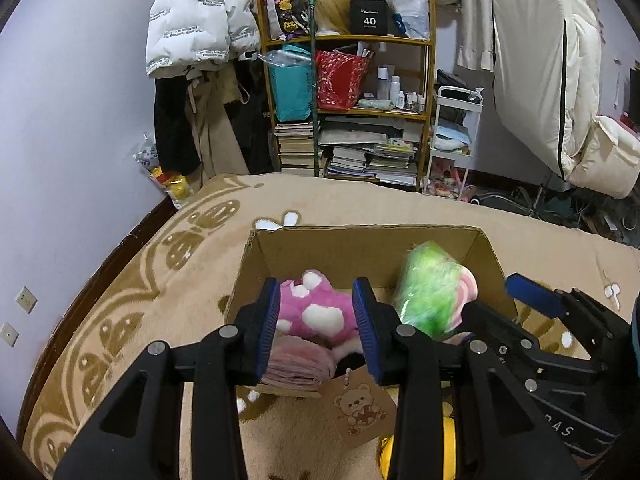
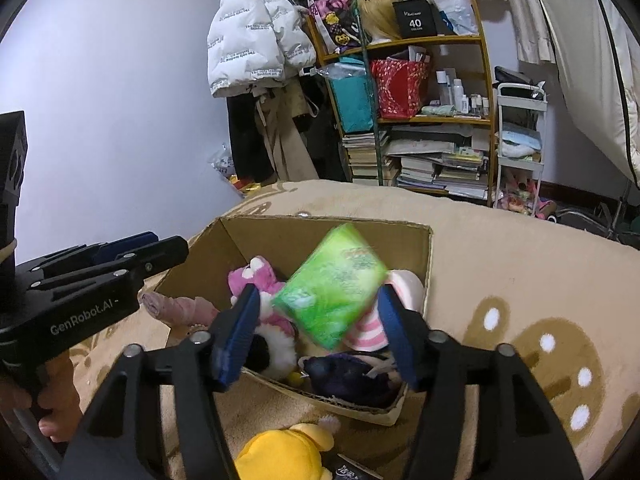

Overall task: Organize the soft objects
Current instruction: 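Open left tool over box dropping plush while right tool drops green pack, then move left tool toward yellow plush while right tool approaches black tissue pack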

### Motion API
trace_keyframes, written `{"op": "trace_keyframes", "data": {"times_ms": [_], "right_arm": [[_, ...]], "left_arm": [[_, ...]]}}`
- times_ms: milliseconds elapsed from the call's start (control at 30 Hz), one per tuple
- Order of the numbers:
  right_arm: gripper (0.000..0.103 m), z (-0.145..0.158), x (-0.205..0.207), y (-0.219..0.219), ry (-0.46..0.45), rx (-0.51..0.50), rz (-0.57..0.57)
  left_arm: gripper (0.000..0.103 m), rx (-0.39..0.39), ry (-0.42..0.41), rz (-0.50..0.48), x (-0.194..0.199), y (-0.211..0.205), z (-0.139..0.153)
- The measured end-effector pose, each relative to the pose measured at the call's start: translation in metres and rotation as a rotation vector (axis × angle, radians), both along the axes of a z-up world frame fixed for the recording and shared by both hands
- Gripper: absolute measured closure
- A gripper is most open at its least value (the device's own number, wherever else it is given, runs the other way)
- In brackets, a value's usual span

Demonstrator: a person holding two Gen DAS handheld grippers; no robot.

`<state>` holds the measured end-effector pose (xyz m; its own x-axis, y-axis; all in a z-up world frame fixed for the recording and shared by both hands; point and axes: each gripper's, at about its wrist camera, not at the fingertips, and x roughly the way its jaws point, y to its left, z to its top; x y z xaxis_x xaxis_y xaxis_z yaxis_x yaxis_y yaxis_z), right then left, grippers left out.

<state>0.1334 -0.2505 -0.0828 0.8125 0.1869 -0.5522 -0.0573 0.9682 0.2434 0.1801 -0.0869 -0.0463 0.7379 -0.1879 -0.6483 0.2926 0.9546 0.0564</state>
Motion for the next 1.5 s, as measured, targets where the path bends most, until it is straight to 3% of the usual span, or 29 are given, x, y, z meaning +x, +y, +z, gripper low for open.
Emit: {"op": "trace_keyframes", "data": {"times_ms": [100,233,300,433,567,833,1500], "right_arm": [[0.035,0.003,-0.002,-0.001,0.001,0.001,-0.007],[0.020,0.011,-0.009,-0.004,-0.018,0.004,-0.026],[0.019,0.016,-0.013,-0.004,-0.020,-0.001,-0.036],[0.011,0.023,-0.021,-0.007,-0.014,0.002,-0.051],[0.011,0.029,-0.031,-0.006,-0.006,-0.012,-0.064],[0.001,0.042,-0.054,-0.003,-0.007,-0.036,-0.075],[0.000,0.049,-0.097,-0.004,0.028,-0.026,-0.118]], "left_arm": [[0.053,0.013,-0.007,0.010,-0.005,0.002,0.002],[0.048,0.018,-0.022,0.013,-0.015,0.005,0.009],[0.047,0.016,-0.023,0.013,-0.020,0.007,0.013],[0.032,0.013,-0.032,0.022,-0.030,0.010,0.020],[0.023,0.006,-0.035,0.022,-0.043,0.013,0.026],[0.011,0.006,-0.065,0.010,-0.073,0.018,0.039],[0.008,0.023,0.007,-0.002,-0.115,0.029,0.037]]}}
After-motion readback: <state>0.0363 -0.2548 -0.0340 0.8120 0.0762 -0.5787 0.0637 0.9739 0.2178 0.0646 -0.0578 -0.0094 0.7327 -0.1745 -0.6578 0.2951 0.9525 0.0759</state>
